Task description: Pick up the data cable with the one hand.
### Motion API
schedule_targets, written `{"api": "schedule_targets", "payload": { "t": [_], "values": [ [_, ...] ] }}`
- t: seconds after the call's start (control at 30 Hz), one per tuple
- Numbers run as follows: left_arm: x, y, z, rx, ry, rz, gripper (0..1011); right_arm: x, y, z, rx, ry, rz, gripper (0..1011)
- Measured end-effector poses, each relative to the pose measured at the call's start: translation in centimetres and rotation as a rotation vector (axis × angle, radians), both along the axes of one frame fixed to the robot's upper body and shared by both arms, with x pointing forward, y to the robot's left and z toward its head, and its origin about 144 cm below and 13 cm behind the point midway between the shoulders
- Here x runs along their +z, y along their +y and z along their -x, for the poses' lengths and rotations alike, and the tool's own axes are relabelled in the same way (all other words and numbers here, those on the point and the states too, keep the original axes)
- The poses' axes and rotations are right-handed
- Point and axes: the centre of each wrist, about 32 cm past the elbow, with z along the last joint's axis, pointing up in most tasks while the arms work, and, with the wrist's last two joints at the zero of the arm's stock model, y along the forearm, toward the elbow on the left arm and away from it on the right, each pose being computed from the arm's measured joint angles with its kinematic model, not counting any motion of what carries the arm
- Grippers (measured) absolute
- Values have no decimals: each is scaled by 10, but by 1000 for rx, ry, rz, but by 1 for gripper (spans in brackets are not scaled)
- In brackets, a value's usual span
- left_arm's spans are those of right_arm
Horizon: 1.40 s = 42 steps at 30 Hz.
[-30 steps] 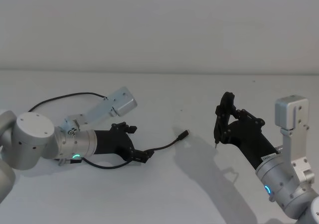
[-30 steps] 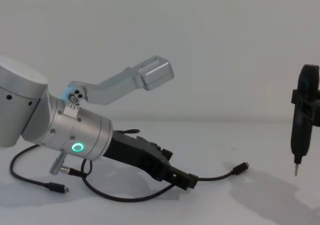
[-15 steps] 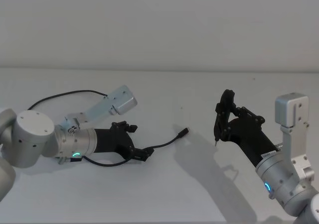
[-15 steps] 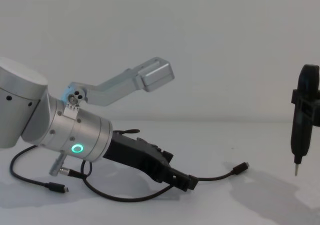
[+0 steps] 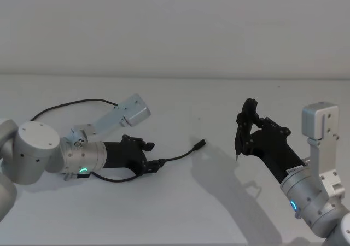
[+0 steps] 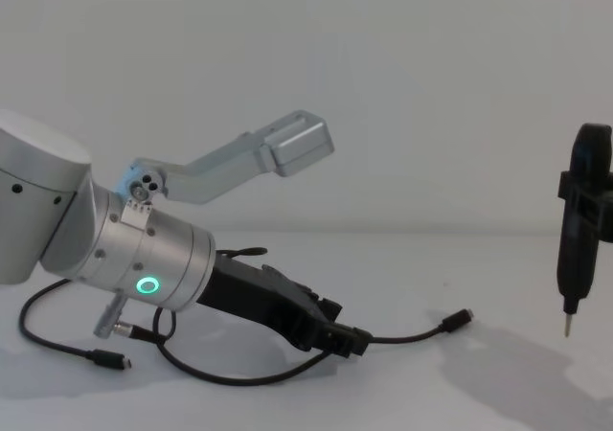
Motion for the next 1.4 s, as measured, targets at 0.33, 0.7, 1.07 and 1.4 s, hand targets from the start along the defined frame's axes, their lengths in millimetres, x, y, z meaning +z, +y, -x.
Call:
{"api": "schedule_targets", "payload": {
  "t": [0.33,0.7,1.07,1.4],
  "values": [
    [0,0,0,-1,1,0,283,0,0,0,0,0,0,275],
    [0,0,0,-1,1,0,27,0,0,0,0,0,0,275],
    [0,0,0,-1,1,0,27,0,0,0,0,0,0,275],
    [3,2,4,-28,-52,32,27,5,1,0,11,-24,-2,275]
  ]
}}
